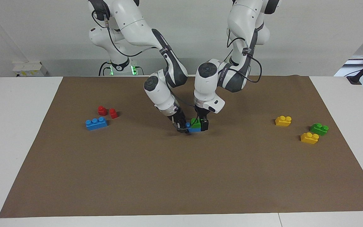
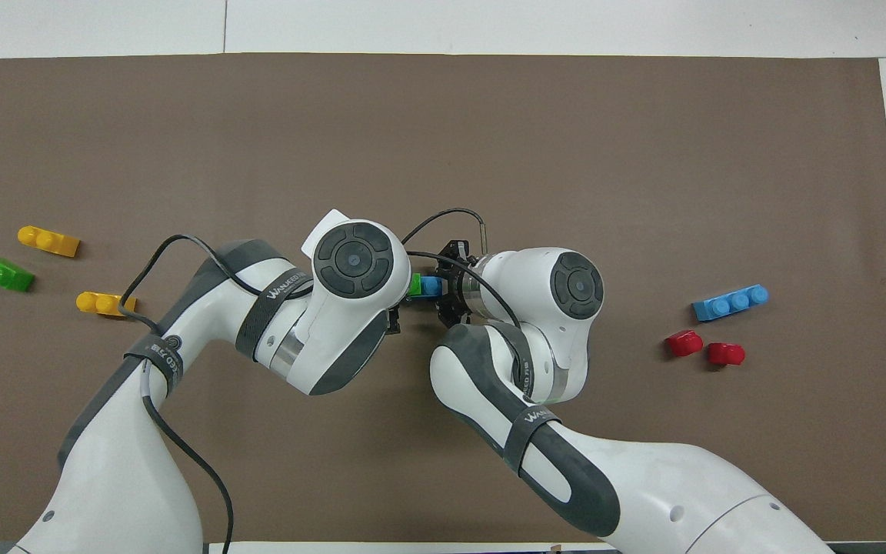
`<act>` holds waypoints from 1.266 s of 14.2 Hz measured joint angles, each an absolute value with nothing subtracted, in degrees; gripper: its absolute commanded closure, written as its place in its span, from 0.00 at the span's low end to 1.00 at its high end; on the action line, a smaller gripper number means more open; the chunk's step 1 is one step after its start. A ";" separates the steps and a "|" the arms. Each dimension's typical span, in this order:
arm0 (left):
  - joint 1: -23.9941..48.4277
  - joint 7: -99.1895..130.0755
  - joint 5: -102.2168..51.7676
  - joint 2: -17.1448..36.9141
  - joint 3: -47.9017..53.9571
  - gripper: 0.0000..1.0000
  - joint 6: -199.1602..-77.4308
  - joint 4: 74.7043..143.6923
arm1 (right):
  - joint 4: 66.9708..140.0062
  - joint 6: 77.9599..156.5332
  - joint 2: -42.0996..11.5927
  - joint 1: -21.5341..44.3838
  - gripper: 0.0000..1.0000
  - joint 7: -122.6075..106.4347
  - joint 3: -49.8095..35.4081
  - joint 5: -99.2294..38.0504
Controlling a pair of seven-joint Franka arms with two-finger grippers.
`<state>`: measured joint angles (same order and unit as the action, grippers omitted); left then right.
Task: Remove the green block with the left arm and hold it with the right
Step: 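Pull green away with the left gripper while the right gripper pulls blue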
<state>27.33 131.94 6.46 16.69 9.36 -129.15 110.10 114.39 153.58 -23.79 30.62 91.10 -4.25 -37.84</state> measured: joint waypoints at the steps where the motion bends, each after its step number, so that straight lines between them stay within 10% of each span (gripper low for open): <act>1: 27.33 131.94 6.46 16.69 9.36 0.00 -129.17 110.11 | 114.38 153.58 -23.79 30.62 1.00 90.68 -4.24 -37.84; 5: 27.33 131.94 6.46 16.69 9.35 0.05 -129.20 110.16 | 114.36 153.58 -23.79 30.62 1.00 89.67 -4.22 -37.84; 9: 27.33 131.94 6.48 16.69 9.36 1.00 -129.21 110.16 | 114.36 153.58 -23.79 30.59 1.00 89.65 -4.14 -37.84; 18: 27.52 131.93 6.56 16.62 9.48 1.00 -129.38 110.23 | 114.22 154.11 -23.90 30.50 1.00 89.55 -3.93 -37.84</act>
<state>27.52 131.93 6.56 16.62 9.48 -129.38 110.23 114.22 154.11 -23.90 30.50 89.55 -3.93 -37.84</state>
